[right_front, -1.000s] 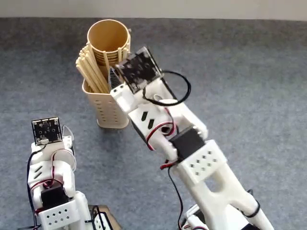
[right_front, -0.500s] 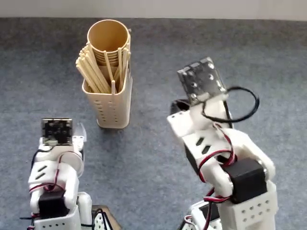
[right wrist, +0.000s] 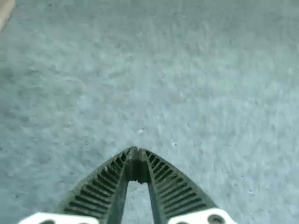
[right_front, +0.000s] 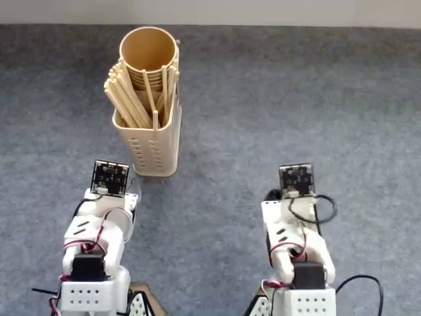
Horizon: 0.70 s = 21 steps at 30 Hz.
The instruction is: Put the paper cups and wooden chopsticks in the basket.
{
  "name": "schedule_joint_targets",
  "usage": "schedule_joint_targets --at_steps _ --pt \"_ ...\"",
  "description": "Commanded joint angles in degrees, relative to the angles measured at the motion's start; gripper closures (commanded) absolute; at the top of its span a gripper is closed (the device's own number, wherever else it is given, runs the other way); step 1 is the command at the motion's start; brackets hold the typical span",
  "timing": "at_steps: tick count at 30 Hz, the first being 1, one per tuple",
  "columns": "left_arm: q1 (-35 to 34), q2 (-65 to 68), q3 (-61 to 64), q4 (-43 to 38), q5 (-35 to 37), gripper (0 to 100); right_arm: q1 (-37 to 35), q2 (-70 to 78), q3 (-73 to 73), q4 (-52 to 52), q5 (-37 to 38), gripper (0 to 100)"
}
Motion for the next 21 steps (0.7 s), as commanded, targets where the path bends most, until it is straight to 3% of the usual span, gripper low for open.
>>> schedule_joint_targets --at_steps 1,4,10,12,21 --pt "0.4 -0.31 1.01 -1.05 0.26 85 4.97 0.84 6.55 0.22 -0.62 99.4" --pt "0.4 -0.22 1.01 4.13 0.26 85 10.42 -0.04 7.16 1.01 -0.53 99.4" --pt "0.4 -0.4 1.01 25.32 0.26 85 18.07 -0.57 7.34 15.43 -0.53 99.4" --pt "0.57 -0.31 1.01 25.14 0.35 85 18.68 -0.75 7.25 21.76 -0.44 99.4" --pt "0.57 -0.31 1.01 24.97 0.35 85 18.77 -1.98 7.34 21.93 -0.44 99.4"
